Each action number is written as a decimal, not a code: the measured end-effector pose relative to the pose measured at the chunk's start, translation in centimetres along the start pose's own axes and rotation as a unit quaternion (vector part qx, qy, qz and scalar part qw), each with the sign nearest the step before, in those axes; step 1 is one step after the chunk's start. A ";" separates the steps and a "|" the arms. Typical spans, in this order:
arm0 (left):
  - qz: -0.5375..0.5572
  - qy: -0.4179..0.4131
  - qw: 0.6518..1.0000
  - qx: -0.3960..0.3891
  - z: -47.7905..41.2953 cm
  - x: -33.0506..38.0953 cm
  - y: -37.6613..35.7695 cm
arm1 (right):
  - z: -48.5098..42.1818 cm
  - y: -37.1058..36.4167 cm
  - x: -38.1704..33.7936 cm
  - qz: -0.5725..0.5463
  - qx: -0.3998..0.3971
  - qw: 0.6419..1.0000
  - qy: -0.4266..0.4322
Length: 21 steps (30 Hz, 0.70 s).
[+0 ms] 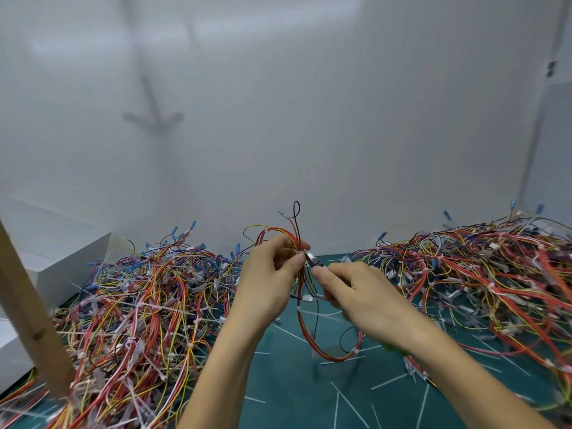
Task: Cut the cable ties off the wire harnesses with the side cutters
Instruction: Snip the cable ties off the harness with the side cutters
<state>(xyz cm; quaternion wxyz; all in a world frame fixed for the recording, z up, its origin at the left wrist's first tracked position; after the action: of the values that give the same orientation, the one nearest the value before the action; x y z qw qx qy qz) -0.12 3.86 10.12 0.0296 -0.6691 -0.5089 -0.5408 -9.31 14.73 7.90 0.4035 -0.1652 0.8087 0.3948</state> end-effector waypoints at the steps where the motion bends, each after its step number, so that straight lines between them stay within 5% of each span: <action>1: -0.002 0.000 1.000 0.001 0.0 0.0 0.0 | 0.0 0.0 0.1 -0.004 0.000 1.000 -0.001; 21: -0.016 0.003 1.000 -0.001 0.1 0.3 0.2 | 0.0 -0.3 0.4 -0.021 -0.008 1.000 -0.007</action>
<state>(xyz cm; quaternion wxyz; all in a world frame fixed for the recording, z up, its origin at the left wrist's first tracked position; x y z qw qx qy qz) 0.11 4.04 10.44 0.0217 -0.6591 -0.5188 -0.5441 -9.38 14.57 7.50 0.4161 -0.1826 0.7991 0.3936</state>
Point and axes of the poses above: each hand's wrist, its own z-axis away from the middle knuckle, its own y-axis out of the back of the hand, x = y × z, the point moved 7 cm from there along -z, towards the middle knuckle, and after that the axes turned 12 degrees about -z, right-handed, at the moved point
